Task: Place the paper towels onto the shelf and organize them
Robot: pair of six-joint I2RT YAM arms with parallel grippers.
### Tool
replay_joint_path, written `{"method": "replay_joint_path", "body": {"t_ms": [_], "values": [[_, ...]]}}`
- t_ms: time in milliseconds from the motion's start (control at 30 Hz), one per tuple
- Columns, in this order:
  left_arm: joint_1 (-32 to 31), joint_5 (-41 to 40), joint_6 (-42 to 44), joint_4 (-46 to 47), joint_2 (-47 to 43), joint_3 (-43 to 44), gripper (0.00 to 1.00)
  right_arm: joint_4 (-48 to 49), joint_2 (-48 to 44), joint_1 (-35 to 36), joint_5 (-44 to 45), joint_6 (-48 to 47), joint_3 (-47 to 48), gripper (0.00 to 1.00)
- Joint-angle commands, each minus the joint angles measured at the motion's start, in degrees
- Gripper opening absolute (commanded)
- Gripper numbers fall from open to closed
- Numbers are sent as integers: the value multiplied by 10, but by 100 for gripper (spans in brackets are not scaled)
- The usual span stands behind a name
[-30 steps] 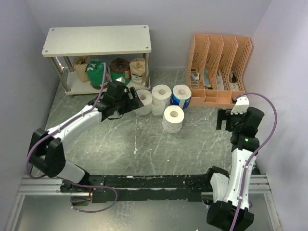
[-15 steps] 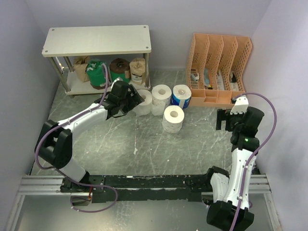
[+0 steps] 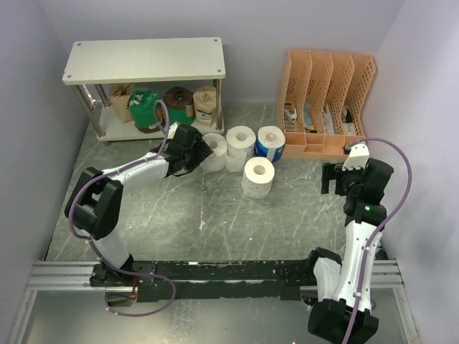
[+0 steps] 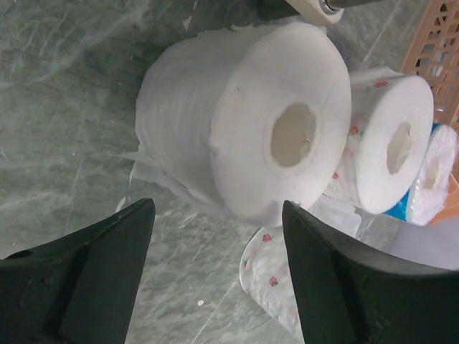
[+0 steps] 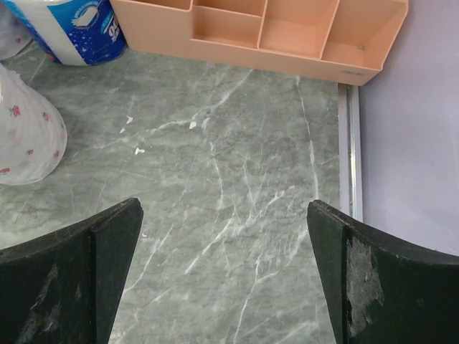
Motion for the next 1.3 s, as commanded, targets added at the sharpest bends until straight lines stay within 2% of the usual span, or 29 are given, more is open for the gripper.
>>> {"method": "replay_joint_path", "body": {"t_ms": [0,400,867,1267], "values": [[3,-31,-16,15,17,26,82,0,1,1,-5,-7,0,100],[10,-13,-27,63,43,25,74,1,5,1,-4,-6,0,100],[22,-15,-25,79,39,30,74,2,7,1,-3,-6,0,100],[31,15,-47,129,73,13,62,3,8,1,0,-5,-1,100]]}}
